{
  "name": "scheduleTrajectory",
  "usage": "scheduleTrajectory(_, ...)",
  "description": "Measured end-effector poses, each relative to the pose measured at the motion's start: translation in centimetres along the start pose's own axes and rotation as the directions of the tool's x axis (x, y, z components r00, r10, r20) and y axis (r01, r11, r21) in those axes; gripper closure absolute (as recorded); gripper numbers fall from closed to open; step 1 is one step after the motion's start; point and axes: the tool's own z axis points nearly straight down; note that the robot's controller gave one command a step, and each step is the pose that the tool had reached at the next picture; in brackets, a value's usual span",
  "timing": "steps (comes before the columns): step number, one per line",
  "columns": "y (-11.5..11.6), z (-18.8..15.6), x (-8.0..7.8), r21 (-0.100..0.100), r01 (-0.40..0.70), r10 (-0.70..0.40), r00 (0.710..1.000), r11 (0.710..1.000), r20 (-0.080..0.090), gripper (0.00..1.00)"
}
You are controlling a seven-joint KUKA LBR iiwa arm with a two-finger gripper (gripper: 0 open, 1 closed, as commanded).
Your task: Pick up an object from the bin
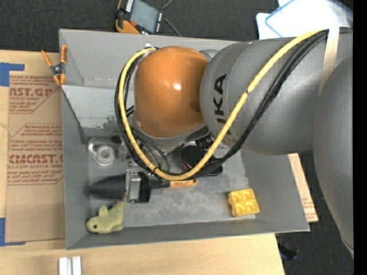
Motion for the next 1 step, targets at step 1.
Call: scheduleTrajectory(1,0.00,0.00,0.00,0.000,0.000,0.000,1.000,1.000,0.000,0.00)
